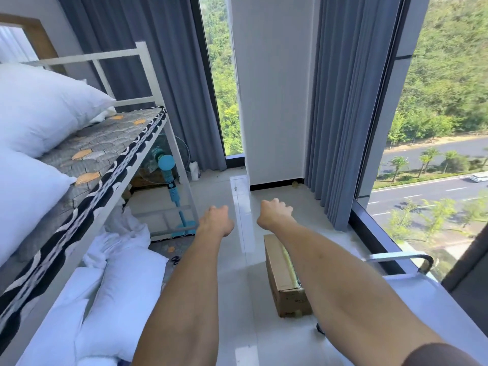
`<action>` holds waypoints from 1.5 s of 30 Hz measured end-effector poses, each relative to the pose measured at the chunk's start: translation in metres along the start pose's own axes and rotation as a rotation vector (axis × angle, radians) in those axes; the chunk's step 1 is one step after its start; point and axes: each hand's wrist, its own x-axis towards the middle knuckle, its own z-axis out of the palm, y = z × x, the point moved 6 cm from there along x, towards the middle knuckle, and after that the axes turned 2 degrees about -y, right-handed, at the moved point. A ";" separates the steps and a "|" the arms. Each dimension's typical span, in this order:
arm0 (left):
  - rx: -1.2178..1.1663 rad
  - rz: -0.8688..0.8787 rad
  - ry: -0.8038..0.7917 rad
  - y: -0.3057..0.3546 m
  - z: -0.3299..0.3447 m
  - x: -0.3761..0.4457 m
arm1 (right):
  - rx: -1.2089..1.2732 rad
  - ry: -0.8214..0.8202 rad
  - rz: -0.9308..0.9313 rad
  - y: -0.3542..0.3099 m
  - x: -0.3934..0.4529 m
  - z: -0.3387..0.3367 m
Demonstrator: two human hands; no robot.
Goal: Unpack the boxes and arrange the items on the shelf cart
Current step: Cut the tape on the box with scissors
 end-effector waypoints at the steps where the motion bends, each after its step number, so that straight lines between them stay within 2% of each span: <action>1: 0.008 -0.004 -0.013 -0.003 0.004 0.015 | 0.002 -0.005 0.002 -0.006 0.016 0.003; 4: 0.025 -0.009 -0.064 -0.011 0.012 0.063 | -0.004 -0.018 0.013 -0.020 0.061 0.009; 17: -0.010 0.017 -0.110 -0.038 -0.001 0.245 | 0.015 -0.057 0.062 -0.052 0.245 0.007; 25: -0.002 -0.025 -0.170 -0.063 0.012 0.362 | 0.013 -0.111 0.025 -0.081 0.369 0.032; 33: -0.090 -0.095 -0.182 -0.092 0.007 0.498 | 0.004 -0.152 -0.039 -0.122 0.513 0.037; 39: -0.122 -0.150 -0.279 -0.127 0.021 0.571 | -0.035 -0.213 -0.070 -0.160 0.591 0.051; 45: -0.161 -0.158 -0.260 -0.164 0.029 0.660 | -0.033 -0.300 -0.103 -0.204 0.674 0.067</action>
